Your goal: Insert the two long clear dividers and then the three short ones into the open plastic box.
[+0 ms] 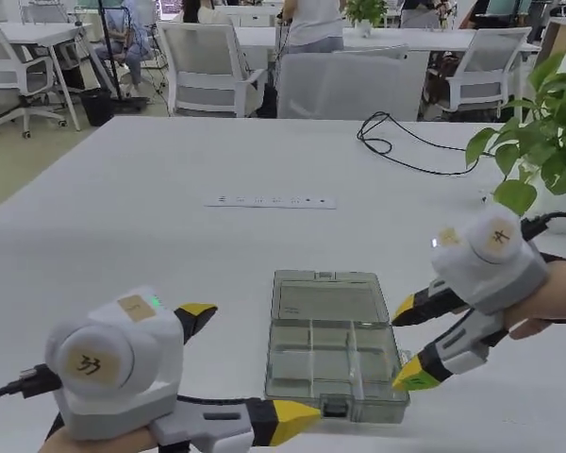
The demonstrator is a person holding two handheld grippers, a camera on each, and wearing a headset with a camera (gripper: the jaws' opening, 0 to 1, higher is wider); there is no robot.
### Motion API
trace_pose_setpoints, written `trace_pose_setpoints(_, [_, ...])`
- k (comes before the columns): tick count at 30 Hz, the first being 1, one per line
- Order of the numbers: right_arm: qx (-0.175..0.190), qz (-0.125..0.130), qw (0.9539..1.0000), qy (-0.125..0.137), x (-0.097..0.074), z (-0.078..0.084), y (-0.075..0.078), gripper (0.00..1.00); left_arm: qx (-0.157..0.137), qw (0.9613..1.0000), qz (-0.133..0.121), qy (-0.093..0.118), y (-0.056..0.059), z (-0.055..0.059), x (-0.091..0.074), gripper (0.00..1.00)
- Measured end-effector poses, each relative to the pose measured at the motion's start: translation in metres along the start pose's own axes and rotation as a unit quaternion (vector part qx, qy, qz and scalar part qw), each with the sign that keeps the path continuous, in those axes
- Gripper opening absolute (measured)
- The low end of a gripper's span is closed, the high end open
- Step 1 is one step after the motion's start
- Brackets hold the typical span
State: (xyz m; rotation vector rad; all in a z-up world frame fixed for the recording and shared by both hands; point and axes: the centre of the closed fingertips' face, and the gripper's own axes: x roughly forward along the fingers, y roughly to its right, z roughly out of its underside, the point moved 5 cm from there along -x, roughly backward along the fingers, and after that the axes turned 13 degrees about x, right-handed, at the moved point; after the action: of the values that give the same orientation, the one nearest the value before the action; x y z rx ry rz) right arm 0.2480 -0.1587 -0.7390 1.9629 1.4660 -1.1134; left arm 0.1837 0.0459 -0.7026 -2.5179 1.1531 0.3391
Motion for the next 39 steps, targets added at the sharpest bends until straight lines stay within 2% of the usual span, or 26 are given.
trace_pose_setpoints(12, [0.011,0.022,0.9984,-0.051,-0.017,0.062,0.018,0.53,0.012,0.9999,-0.007,-0.002,0.002,-0.004,0.002,0.98])
trace_pose_setpoints(15, [0.012,0.025,0.997,-0.072,-0.02,0.079,0.022,0.53,0.01,0.9999,-0.008,-0.001,0.002,-0.004,0.002,0.97])
trace_pose_setpoints(19, [0.019,0.029,0.9955,-0.088,-0.021,0.097,0.029,0.52,0.014,0.9998,-0.013,-0.003,0.003,-0.004,0.001,0.95])
trace_pose_setpoints(22, [0.011,0.032,0.9942,-0.102,-0.021,0.107,0.033,0.51,0.014,0.9998,-0.015,-0.006,0.003,-0.004,0.0,0.94])
trace_pose_setpoints(30, [-0.001,0.03,0.9912,-0.129,-0.018,0.116,0.029,0.46,0.011,0.9994,-0.031,-0.013,0.0,-0.002,-0.003,0.9])
trace_pose_setpoints(32, [-0.009,0.038,0.9887,-0.145,-0.017,0.119,0.033,0.44,0.01,0.9994,-0.031,-0.013,0.0,-0.002,-0.004,0.89])
trace_pose_setpoints(39, [-0.011,0.03,0.9881,-0.15,-0.015,0.121,0.036,0.41,0.015,0.9991,-0.036,-0.015,0.0,-0.002,-0.006,0.87])
